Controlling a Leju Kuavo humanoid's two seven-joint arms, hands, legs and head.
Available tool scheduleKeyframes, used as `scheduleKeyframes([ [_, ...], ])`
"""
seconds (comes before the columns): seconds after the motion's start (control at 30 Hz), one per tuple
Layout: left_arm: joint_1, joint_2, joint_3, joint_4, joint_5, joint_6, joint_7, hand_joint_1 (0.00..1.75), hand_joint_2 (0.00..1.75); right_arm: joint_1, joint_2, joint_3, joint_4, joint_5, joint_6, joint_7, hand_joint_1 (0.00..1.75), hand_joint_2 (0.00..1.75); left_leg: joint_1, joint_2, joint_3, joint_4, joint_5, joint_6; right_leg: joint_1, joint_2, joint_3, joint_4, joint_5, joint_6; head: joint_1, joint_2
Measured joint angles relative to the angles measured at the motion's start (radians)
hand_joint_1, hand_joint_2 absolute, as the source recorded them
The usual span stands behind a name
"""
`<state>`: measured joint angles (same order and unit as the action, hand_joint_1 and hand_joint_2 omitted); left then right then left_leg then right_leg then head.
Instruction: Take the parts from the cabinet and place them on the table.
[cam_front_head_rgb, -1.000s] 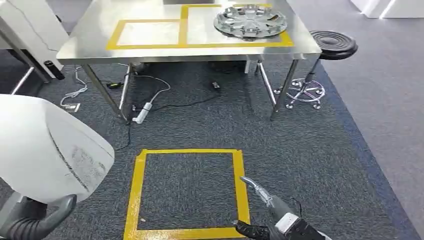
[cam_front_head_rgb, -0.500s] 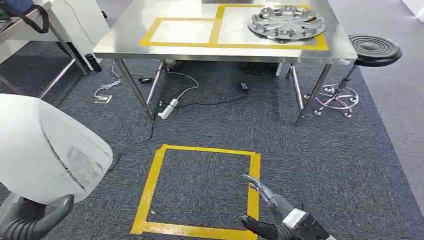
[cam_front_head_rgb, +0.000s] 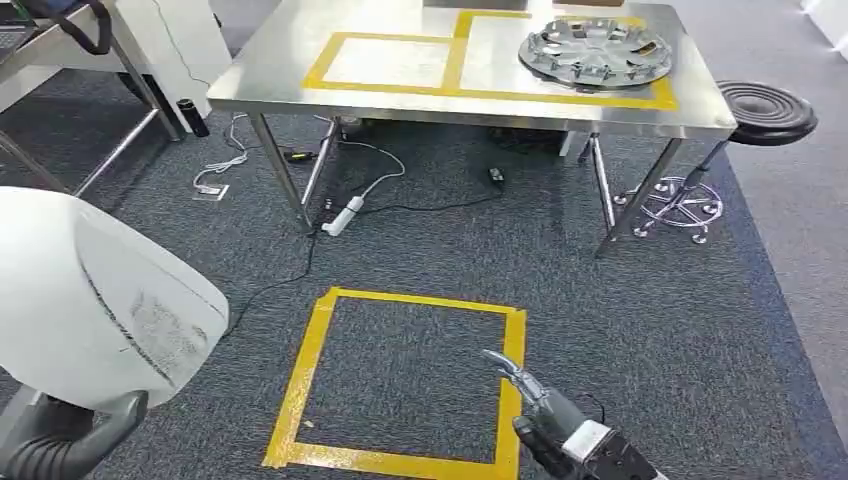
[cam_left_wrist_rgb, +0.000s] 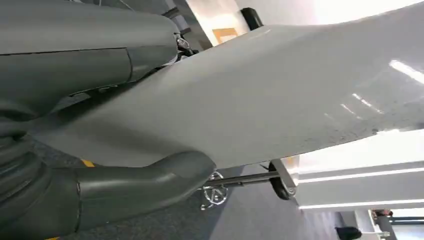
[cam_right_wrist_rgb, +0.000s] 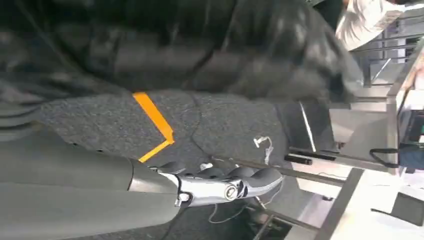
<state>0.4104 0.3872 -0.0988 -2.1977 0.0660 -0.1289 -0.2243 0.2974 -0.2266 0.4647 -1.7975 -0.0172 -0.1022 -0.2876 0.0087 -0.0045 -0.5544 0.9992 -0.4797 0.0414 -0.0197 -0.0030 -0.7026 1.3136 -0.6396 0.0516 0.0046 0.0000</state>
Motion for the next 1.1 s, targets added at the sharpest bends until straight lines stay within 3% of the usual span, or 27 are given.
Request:
scheduleKeyframes([
  [0.03,0.001,-0.001,0.000,0.000,0.002,-0.001,0.000,1.75,1.75,0.000,0.000,0.000,0.000,0.000,0.000,0.000,0.00,0.00,0.001,-0.002,0.005,0.000,-0.003,-0.002,-0.001,0.000,-0.001,-0.014,0.029,0.000,-0.002,0.000],
  [0.07,0.000,-0.001,0.000,0.000,0.003,-0.003,0.000,1.75,1.75,0.000,0.000,0.000,0.000,0.000,0.000,0.000,0.00,0.00,0.002,-0.004,0.012,0.000,-0.008,-0.006,-0.002,0.000,0.023,-0.073,0.076,0.001,0.000,0.000],
  [0.13,0.001,-0.001,0.000,0.000,0.006,-0.002,0.000,1.75,1.75,0.000,0.000,0.000,0.000,0.000,0.000,0.000,0.00,0.00,0.004,-0.005,0.031,0.001,-0.021,-0.016,-0.006,0.000,0.104,-0.249,0.172,0.000,0.000,0.000],
  [0.17,0.001,0.000,0.000,0.000,0.007,-0.002,0.000,1.75,1.75,-0.001,0.000,0.000,0.001,0.000,0.000,0.000,0.00,0.00,-0.001,-0.006,0.032,0.002,-0.029,-0.025,-0.004,0.005,0.126,-0.285,0.154,0.002,0.001,0.000],
  [0.2,0.000,0.000,0.000,0.000,0.008,-0.002,0.000,1.75,1.75,-0.002,0.000,0.000,0.000,0.000,0.000,-0.001,0.00,0.00,-0.003,-0.008,0.028,0.010,-0.038,-0.033,-0.004,0.006,0.144,-0.305,0.142,-0.009,0.000,0.000],
  [0.3,0.002,0.002,0.002,0.000,0.008,-0.003,-0.001,1.75,1.75,0.002,0.000,0.000,0.000,0.000,0.000,-0.001,0.00,0.00,0.000,-0.008,0.038,0.001,-0.047,-0.047,0.001,0.005,0.144,-0.300,0.129,-0.029,-0.003,0.000],
  [0.33,0.002,0.003,0.003,-0.001,0.008,-0.003,-0.001,1.75,1.75,0.002,0.001,0.000,-0.001,0.000,0.000,-0.001,0.00,0.00,0.002,-0.006,0.042,0.006,-0.057,-0.053,-0.007,0.006,0.158,-0.305,0.126,-0.037,-0.004,0.000],
  [0.37,0.001,0.004,0.003,-0.001,0.008,-0.003,-0.001,1.75,1.75,0.003,0.001,0.000,-0.001,0.000,0.000,-0.002,0.00,0.00,0.003,-0.004,0.033,0.042,-0.062,-0.058,-0.007,0.005,0.173,-0.308,0.117,-0.043,-0.009,0.000],
  [0.4,0.001,0.006,0.005,-0.001,0.009,-0.003,-0.002,1.75,1.75,0.002,0.001,0.000,-0.001,0.000,0.000,-0.002,0.00,0.00,0.003,-0.004,-0.007,0.116,-0.083,-0.062,-0.006,0.002,0.185,-0.308,0.109,-0.049,-0.012,0.000],
  [0.47,0.004,0.006,0.007,-0.001,0.010,-0.004,-0.003,1.75,1.75,0.002,0.002,0.000,-0.001,0.000,0.000,-0.002,0.00,0.00,0.003,-0.004,-0.129,0.298,-0.131,-0.066,-0.005,0.001,0.209,-0.308,0.085,-0.048,-0.013,0.000],
  [0.5,0.005,0.006,0.007,-0.001,0.011,-0.005,-0.002,1.75,1.75,0.003,0.002,0.000,-0.001,0.000,0.000,-0.002,0.00,0.00,0.003,-0.004,-0.175,0.349,-0.127,-0.065,-0.004,0.001,0.223,-0.308,0.072,-0.048,-0.013,0.000],
  [0.53,0.006,0.007,0.007,-0.001,0.011,-0.006,-0.003,1.75,1.75,0.004,0.002,0.000,-0.001,0.000,0.000,-0.002,0.00,0.00,0.002,-0.004,-0.200,0.351,-0.097,-0.062,-0.003,0.001,0.237,-0.309,0.059,-0.049,-0.013,0.000],
  [0.57,0.007,0.007,0.008,-0.001,0.011,-0.006,-0.002,1.75,1.75,0.004,0.002,0.000,-0.001,0.000,0.000,-0.002,0.00,0.00,0.001,-0.004,-0.200,0.307,-0.035,-0.057,-0.003,0.002,0.253,-0.310,0.044,-0.048,-0.013,0.000],
  [0.63,0.009,0.008,0.009,-0.001,0.012,-0.007,-0.002,1.75,1.75,0.004,0.002,0.001,-0.001,0.000,0.001,-0.002,0.00,0.00,-0.005,-0.003,-0.159,0.127,0.111,-0.041,-0.002,0.002,0.307,-0.320,0.009,-0.046,-0.013,0.000],
  [0.67,0.009,0.009,0.010,-0.001,0.014,-0.007,-0.003,1.75,1.75,0.005,0.002,0.002,-0.001,0.000,0.001,-0.003,0.00,0.00,-0.011,-0.001,-0.153,0.097,0.112,-0.032,-0.004,0.001,0.327,-0.332,-0.005,-0.043,-0.012,0.000],
  [0.73,0.012,0.011,0.011,-0.004,0.018,-0.008,-0.003,1.75,1.75,0.003,0.002,0.001,0.000,0.000,0.000,-0.003,0.00,0.00,-0.019,0.001,-0.119,0.075,0.067,-0.017,0.000,0.000,0.348,-0.351,-0.017,-0.024,-0.017,0.000],
  [0.77,0.010,0.013,0.015,-0.005,0.018,-0.008,-0.003,1.75,1.75,0.002,0.002,0.001,-0.001,0.000,0.000,-0.003,0.00,0.00,-0.019,0.000,-0.114,0.068,0.048,-0.016,0.001,-0.001,0.374,-0.364,-0.014,-0.017,-0.018,0.000],
  [0.8,0.010,0.012,0.015,-0.006,0.019,-0.008,-0.004,1.75,1.75,0.001,0.002,0.001,-0.003,0.000,0.000,-0.004,0.00,0.00,-0.017,-0.001,-0.100,0.056,0.036,-0.008,0.001,-0.001,0.363,-0.340,0.018,-0.006,-0.017,0.000],
  [0.83,0.012,0.012,0.016,-0.008,0.018,-0.008,-0.004,1.75,1.75,-0.002,0.002,0.001,-0.005,0.001,0.000,-0.003,0.00,0.00,-0.008,-0.007,-0.069,0.033,0.032,-0.006,0.004,0.000,0.320,-0.262,0.057,0.003,-0.016,0.001],
  [0.87,0.013,0.011,0.016,-0.008,0.018,-0.009,-0.004,1.75,1.75,-0.001,0.002,-0.001,-0.006,0.001,0.000,-0.004,0.00,0.00,-0.007,-0.004,-0.039,0.013,0.021,-0.004,0.004,0.000,0.273,-0.166,0.099,0.002,-0.012,0.000],
  [0.9,0.013,0.011,0.017,-0.008,0.019,-0.011,-0.005,1.75,1.75,-0.004,0.002,-0.001,-0.005,0.001,0.000,-0.004,0.00,0.00,-0.006,-0.005,-0.011,-0.005,0.010,0.001,0.004,0.003,0.215,-0.089,0.112,0.001,-0.012,0.000],
  [0.93,0.012,0.010,0.016,-0.008,0.019,-0.011,-0.005,1.75,1.75,-0.004,0.002,0.000,-0.005,0.001,0.000,-0.003,0.00,0.00,-0.005,-0.005,0.014,-0.019,-0.001,0.004,0.004,0.003,0.162,-0.040,0.091,0.001,-0.010,0.000],
  [0.97,0.013,0.010,0.016,-0.008,0.019,-0.012,-0.005,1.75,1.75,0.001,0.002,0.000,-0.005,0.001,0.000,-0.003,0.00,0.00,-0.005,-0.007,0.045,-0.033,-0.017,0.004,0.003,0.003,0.113,-0.021,0.038,0.003,-0.010,0.000],
  [1.03,0.013,0.009,0.016,-0.008,0.019,-0.012,-0.005,1.75,1.75,0.004,0.002,0.000,-0.005,0.001,0.000,-0.003,0.00,0.00,-0.005,-0.011,0.105,-0.050,-0.050,0.003,0.003,0.003,0.047,-0.039,-0.077,0.008,-0.004,0.000],
  [1.07,0.013,0.009,0.016,-0.008,0.019,-0.012,-0.005,1.75,1.75,0.003,0.002,0.000,-0.005,0.001,0.000,-0.003,0.00,0.00,-0.005,-0.012,0.137,-0.056,-0.070,0.001,0.003,0.002,0.025,-0.072,-0.105,0.011,-0.004,0.000],
  [1.1,0.013,0.009,0.016,-0.008,0.019,-0.012,-0.005,1.75,1.75,0.004,0.002,0.000,-0.005,0.001,0.000,-0.003,0.00,0.00,-0.004,-0.013,0.168,-0.058,-0.091,-0.002,0.003,0.002,0.010,-0.120,-0.089,0.011,-0.002,0.000],
])
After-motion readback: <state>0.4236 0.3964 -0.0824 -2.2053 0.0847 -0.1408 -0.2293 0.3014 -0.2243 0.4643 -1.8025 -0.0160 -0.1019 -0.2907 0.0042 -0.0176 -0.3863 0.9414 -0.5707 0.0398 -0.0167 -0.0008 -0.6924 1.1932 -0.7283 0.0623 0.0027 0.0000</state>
